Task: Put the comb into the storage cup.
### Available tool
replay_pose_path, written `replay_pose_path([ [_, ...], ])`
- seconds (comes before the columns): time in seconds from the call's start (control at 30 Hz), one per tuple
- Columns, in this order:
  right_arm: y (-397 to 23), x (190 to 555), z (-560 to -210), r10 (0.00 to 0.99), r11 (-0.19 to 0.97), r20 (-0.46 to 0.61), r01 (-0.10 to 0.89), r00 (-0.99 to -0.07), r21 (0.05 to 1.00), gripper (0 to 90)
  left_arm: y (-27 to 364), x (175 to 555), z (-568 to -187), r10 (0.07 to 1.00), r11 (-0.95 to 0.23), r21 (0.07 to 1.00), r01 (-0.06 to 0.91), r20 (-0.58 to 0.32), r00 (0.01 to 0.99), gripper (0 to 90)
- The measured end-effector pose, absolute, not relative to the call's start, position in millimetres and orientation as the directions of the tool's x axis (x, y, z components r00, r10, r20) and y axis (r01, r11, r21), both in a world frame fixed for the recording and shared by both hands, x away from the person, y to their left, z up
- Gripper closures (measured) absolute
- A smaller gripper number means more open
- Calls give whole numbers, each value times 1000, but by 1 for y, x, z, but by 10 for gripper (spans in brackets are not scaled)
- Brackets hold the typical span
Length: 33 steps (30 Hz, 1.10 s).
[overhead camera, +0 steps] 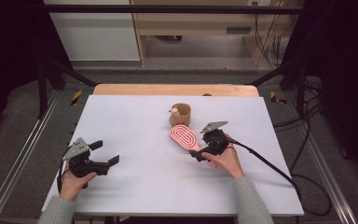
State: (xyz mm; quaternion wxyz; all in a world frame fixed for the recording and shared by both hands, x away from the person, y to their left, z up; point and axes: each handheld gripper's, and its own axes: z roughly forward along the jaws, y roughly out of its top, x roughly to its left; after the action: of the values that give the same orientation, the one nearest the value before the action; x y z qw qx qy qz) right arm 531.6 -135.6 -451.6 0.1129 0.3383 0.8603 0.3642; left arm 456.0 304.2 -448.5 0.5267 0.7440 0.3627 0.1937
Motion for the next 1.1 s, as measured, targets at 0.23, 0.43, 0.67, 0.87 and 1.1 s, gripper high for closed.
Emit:
replay_pose_path([
  [0.23,-134,533,-457,664,529,47,514,-746,675,91,304,456,-449,743,-184,924,336,-93,662,22],
  [0.43,-132,533,-461,650,546,47,509,-759,666,199,304,456,-449,743,-186,923,336,-92,663,22],
  [0.67,-132,534,-463,651,566,35,516,-758,643,310,304,456,-449,742,-186,923,336,-92,664,23],
  [0.87,-131,534,-464,646,573,41,519,-763,635,413,304,456,-449,742,-187,923,336,-91,664,23],
  [1.1,-131,534,-465,645,577,43,523,-763,627,500,304,456,-449,742,-188,923,336,-91,664,23],
])
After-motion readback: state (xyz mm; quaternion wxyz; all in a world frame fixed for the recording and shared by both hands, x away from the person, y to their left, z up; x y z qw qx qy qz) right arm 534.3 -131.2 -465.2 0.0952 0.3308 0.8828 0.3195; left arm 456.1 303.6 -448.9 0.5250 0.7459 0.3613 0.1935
